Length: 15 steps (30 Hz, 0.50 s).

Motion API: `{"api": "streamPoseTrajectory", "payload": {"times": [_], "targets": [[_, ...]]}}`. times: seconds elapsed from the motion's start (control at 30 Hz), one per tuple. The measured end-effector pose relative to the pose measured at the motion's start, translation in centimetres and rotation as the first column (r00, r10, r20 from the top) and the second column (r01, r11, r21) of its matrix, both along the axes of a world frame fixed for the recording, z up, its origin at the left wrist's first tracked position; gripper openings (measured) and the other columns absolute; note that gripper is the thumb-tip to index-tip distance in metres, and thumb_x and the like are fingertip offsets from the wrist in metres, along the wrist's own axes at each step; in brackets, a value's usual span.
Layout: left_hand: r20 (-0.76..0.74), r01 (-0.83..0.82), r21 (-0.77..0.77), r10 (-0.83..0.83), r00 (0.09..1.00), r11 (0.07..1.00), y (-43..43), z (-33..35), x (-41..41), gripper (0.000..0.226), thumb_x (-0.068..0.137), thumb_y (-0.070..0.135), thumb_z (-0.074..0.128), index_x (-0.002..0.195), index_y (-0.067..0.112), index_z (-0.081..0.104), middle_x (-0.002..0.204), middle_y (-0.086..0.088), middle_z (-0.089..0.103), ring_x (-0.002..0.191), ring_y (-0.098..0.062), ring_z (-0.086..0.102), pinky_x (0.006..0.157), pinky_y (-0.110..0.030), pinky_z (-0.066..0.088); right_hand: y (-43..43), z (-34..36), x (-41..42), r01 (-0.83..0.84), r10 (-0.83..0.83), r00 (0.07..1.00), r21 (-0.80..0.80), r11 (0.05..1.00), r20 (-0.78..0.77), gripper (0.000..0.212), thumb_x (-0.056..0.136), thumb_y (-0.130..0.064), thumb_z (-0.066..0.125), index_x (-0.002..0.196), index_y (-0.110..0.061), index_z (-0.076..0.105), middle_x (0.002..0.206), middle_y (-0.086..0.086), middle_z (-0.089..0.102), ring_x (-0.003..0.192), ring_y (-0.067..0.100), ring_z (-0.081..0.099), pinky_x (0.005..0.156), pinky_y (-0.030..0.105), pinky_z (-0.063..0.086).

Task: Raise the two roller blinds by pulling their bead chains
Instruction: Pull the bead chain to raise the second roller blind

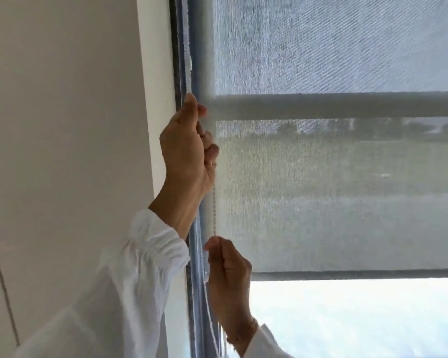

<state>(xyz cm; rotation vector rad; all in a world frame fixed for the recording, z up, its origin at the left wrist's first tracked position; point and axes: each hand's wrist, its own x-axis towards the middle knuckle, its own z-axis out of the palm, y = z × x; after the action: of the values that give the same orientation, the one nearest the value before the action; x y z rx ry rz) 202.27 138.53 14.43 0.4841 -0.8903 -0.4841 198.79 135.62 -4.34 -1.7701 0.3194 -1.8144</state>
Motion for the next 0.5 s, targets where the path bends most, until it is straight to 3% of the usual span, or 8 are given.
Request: {"api": "streamPoseTrajectory", "payload": {"times": [0.1,0.2,0.3,0.37,0.5], "targets": [[-0.051,0.073,-0.078,-0.077,0.996,0.994,-0.1,-0.6,0.5,0.035,0.094,0.034,0.045,0.063,0.019,0.048,0.042,0.009,0.027,0.032,-0.006,0.017,0.027,-0.016,0.017,-0.9,1.1,0.2,-0.255,0.264,0.964,0.182,0.95,-0.026,0.041,0.081,-0.064,0.043,0.064,-0.031,0.059,0.046,-0.013,0.045,0.045,0.004,0.036,0.048,0.024,0.033],[-0.038,0.101,-0.098,-0.106,0.994,0.99,0.2,-0.9,0.3,0.037,0.094,0.035,0.044,0.061,0.02,0.045,0.043,0.008,0.026,0.032,-0.006,0.015,0.028,-0.015,0.015,-1.9,3.5,0.4,-0.397,0.397,0.916,0.251,0.883,0.05,0.066,0.07,-0.081,0.036,0.067,-0.022,0.066,0.052,-0.006,0.054,0.05,0.009,0.047,0.051,0.02,0.041],[-0.027,0.072,-0.1,-0.075,0.997,0.992,0.3,-1.6,0.3,0.037,0.094,0.033,0.044,0.059,0.019,0.043,0.041,0.009,0.027,0.031,-0.005,0.017,0.029,-0.013,0.015,-2.5,7.1,0.2,-0.478,0.469,0.878,0.24,0.845,0.097,0.081,0.076,-0.078,0.027,0.079,-0.007,0.066,0.065,0.005,0.063,0.061,0.015,0.059,0.059,0.022,0.049],[-0.016,0.074,-0.088,-0.075,0.997,0.993,0.2,-2.6,0.3,0.038,0.094,0.031,0.043,0.059,0.018,0.043,0.04,0.01,0.027,0.03,-0.004,0.017,0.029,-0.012,0.014,-2.5,9.5,-0.3,-0.499,0.485,0.866,0.223,0.837,0.119,0.077,0.085,-0.068,0.022,0.086,-0.004,0.066,0.07,0.004,0.068,0.068,0.014,0.064,0.064,0.022,0.051],[-0.016,0.104,-0.025,-0.105,0.994,0.994,0.1,-6.0,0.0,0.037,0.092,0.03,0.043,0.058,0.018,0.047,0.034,0.009,0.031,0.025,-0.003,0.022,0.026,-0.012,0.019,-1.6,13.7,-1.3,-0.599,0.571,0.798,0.152,0.786,0.192,0.044,0.083,-0.046,0.039,0.088,-0.01,0.064,0.064,-0.004,0.068,0.063,0.012,0.064,0.06,0.02,0.051]]}}
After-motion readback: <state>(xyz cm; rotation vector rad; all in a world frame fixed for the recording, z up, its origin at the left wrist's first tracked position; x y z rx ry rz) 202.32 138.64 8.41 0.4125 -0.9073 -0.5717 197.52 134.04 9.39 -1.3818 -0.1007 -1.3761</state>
